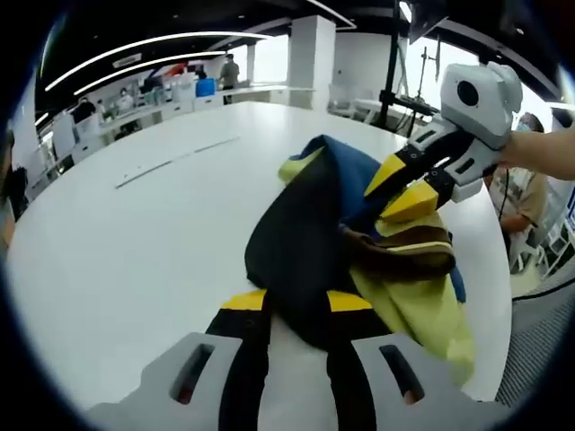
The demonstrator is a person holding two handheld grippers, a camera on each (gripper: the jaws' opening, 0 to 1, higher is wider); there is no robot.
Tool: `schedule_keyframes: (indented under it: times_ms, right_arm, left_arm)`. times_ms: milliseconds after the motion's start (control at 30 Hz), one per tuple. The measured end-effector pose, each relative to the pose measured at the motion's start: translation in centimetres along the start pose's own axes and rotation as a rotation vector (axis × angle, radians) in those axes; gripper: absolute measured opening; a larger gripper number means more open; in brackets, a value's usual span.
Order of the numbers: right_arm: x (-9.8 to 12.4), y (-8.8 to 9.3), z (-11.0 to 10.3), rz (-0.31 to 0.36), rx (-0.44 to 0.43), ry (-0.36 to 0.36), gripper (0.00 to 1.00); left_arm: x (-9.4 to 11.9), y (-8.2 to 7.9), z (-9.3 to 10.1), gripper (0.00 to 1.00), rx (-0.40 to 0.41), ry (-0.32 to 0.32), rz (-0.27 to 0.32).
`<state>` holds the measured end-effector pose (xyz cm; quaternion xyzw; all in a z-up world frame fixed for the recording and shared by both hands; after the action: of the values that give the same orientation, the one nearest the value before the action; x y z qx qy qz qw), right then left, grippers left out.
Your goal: Fold the garment on the visible template until the final outline fits inside the template.
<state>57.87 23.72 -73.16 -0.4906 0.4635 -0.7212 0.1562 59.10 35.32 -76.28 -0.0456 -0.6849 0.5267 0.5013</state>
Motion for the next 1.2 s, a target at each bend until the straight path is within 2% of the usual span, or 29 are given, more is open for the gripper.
schedule_keyframes:
  times_ms: [100, 200, 333, 467, 633, 767, 1000, 1200]
  right_arm:
    - [-0.1, 0.0, 0.1, -0.003, -0.009, 0.001, 0.05]
    - [-0.3, 0.3, 0.3, -0.016, -0.006, 0.012, 0.00]
    - [-0.2, 0.3, 0.4, -0.014, -0.023, 0.018, 0.00]
    - [0.0, 0.2, 0.3, -0.011, -0.026, 0.025, 0.00]
    - [0.9, -0.9, 0.4, 0.034, -0.060, 0.036, 0.00]
    - [1.7, -1.7, 0.8, 0.066, -0.081, 0.056, 0.00]
    - [3.1, -2.6, 2.2, 0.104, -0.121, 0.116, 0.00]
    - [4.0, -2.4, 3.2, 0.101, -0.139, 0.157, 0.00]
  left_arm:
    - [0.1, 0.0, -0.2, 0.17, 0.009, -0.010, 0.000]
    - [0.2, 0.0, -0.3, 0.08, 0.020, -0.019, -0.008]
    - [0.4, -0.3, 0.2, 0.00, 0.030, -0.006, 0.000]
    - [0.8, -0.6, 0.3, 0.00, 0.016, -0.019, 0.014]
    - [1.8, -1.5, 0.4, 0.00, 0.035, -0.020, 0.054]
    - [3.0, -2.7, 0.6, 0.00, 0.055, -0.013, 0.129]
    - [4.4, -3.3, 0.1, 0.00, 0.091, -0.052, 0.173]
    - [5.4, -3.8, -0.4, 0.00, 0.066, -0.104, 0.202]
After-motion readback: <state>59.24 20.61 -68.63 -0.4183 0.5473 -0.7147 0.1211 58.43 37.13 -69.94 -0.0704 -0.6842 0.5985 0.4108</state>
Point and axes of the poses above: the point that each gripper's makers call its tool centre point, and the gripper's own axes: x roughly backward along the fingers, z roughly to its right, y roughly out of its underside, the point moved 3 cm from there along x, roughly backward along the fingers, and after that the axes turned 2 degrees about -z, right-handed, at the moved point
